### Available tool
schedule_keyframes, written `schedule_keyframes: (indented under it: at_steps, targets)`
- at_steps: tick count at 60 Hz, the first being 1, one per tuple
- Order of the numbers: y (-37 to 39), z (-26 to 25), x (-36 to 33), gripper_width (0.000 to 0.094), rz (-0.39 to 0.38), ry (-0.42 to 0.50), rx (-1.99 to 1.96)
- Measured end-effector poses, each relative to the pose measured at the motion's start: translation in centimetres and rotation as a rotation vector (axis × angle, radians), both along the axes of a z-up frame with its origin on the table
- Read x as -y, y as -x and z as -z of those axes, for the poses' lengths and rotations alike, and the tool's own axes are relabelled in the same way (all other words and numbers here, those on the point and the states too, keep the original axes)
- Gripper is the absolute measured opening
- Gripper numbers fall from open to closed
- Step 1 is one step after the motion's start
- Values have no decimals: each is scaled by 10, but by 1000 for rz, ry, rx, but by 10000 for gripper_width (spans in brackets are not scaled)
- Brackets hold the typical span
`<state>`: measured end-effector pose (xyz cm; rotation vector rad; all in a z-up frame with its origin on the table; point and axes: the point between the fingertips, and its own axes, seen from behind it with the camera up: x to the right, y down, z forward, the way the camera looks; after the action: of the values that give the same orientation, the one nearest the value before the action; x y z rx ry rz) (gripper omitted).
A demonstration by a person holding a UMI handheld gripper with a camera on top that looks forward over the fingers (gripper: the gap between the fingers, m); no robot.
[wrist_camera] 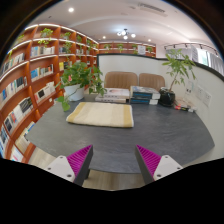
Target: Fold towel
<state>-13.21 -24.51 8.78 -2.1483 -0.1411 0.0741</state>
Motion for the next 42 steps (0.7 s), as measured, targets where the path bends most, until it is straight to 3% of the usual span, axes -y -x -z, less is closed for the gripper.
schedule_keyframes:
  at_steps: [22,36,42]
  targets:
    - [205,31,-193,859,-20,43,-16]
    - [250,73,-283,719,19,98,58]
    - [252,99,-291,563,15,146,92]
